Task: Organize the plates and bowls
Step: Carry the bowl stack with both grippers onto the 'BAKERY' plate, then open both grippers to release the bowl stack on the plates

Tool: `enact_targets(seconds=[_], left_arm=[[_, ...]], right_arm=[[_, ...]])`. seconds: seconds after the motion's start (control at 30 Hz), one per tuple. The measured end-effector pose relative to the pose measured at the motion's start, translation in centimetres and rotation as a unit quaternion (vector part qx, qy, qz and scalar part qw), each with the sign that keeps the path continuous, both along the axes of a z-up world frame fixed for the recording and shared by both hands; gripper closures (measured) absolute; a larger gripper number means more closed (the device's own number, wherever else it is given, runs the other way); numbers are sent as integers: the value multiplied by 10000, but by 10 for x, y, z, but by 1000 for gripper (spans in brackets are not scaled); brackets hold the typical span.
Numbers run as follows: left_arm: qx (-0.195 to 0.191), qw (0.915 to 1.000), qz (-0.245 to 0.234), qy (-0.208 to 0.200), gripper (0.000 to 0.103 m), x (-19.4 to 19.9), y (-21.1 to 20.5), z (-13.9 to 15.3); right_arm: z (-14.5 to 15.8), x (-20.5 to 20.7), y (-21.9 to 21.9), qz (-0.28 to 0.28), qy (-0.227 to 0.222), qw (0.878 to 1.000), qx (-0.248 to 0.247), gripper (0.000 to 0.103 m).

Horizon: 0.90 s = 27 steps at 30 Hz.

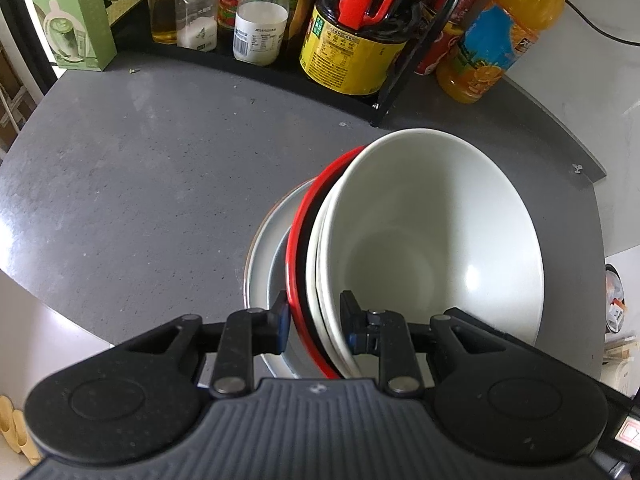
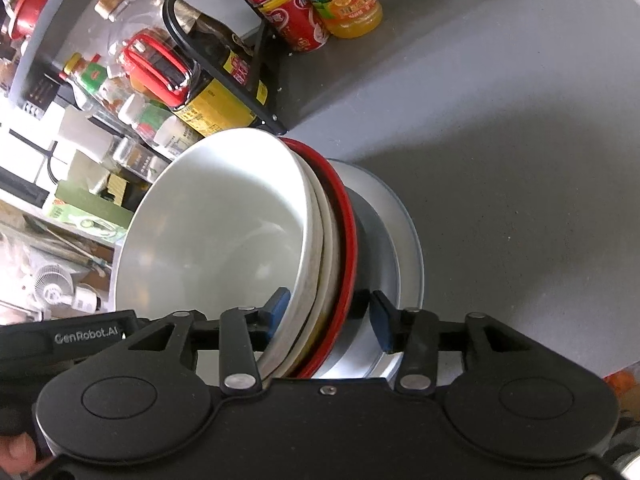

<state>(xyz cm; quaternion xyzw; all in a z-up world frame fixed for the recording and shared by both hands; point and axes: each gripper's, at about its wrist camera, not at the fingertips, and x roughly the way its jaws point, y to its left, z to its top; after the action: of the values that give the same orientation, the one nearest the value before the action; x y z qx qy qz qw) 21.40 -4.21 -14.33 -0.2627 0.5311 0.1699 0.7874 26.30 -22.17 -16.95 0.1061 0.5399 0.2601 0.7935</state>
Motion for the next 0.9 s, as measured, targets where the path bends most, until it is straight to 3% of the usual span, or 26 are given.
enact_targets(seconds=[0.23,0.3,0.37,0.47,0.67,0.9], left_arm=[[-179,9998,49,75,73,1,0,4],[-166,9998,49,69,67,0,0,7],[-135,9999,75,55,51,-2,0,10],[-67,9999,139,-8,39,-8,1,18],[107,9999,42,-102,25,-19,3,32],[250,9988,-367,-195,21,-29,-9,40]], right_arm=[[11,-13,-15,-170,-188,9995,173,42],[15,-18,-23,-261,-260,9991,227,37],[18,-23,-33,-382,-304,9983,331,32],[23,-29,-45,-538,-420,9968,422,26],[28,-44,-67,-883,-682,9924,521,19],[37,-65,-87,-1227,-951,9868,463,5]])
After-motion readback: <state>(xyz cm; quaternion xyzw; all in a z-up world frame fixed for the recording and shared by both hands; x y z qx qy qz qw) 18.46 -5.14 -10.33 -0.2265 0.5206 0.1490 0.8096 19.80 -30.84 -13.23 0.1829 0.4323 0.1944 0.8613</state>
